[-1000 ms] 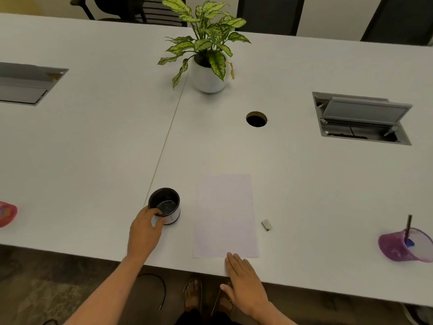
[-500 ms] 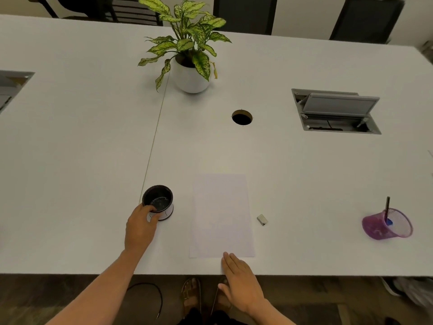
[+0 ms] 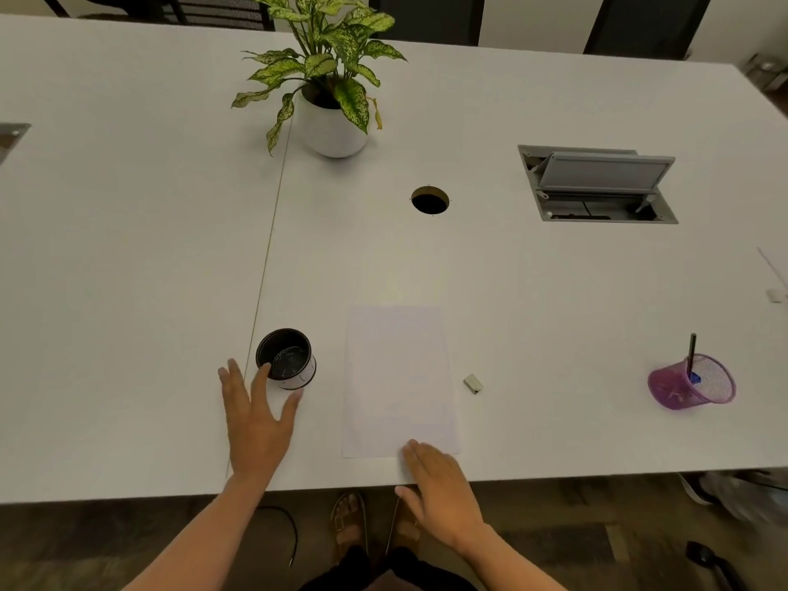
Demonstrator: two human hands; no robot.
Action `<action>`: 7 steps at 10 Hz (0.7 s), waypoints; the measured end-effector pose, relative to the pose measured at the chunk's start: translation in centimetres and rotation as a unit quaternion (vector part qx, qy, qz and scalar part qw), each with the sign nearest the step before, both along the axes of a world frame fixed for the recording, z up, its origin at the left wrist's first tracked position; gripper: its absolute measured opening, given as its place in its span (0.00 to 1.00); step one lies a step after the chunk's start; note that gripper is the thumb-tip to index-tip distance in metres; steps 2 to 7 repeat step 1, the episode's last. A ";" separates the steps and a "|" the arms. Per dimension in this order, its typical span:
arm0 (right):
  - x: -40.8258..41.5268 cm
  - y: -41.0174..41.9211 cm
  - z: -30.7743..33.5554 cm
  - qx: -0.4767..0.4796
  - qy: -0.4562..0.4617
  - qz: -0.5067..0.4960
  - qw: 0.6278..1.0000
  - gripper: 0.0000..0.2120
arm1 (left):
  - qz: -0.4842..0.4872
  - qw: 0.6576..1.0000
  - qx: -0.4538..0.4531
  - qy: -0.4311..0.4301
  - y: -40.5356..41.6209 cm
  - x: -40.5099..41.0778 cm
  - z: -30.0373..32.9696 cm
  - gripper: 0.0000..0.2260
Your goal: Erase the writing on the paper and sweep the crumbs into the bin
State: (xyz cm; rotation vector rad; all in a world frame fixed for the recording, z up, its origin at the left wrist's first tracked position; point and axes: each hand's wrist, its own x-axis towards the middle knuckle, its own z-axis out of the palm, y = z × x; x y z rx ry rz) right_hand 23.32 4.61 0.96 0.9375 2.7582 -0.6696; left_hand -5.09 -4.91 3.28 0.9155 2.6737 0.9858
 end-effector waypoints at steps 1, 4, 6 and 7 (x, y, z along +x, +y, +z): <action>-0.1 1.5 -0.2 0.023 0.029 -0.066 0.997 0.32 | -0.105 0.993 -0.006 0.051 -0.8 2.7 -1.1 0.32; -0.1 1.5 -0.2 0.023 0.029 -0.066 0.997 0.32 | -0.105 0.993 -0.006 0.051 -0.8 2.7 -1.1 0.32; -0.1 1.5 -0.2 0.023 0.029 -0.066 0.997 0.32 | -0.105 0.993 -0.006 0.051 -0.8 2.7 -1.1 0.32; -0.1 1.5 -0.2 0.023 0.029 -0.066 0.997 0.32 | -0.105 0.993 -0.006 0.051 -0.8 2.7 -1.1 0.32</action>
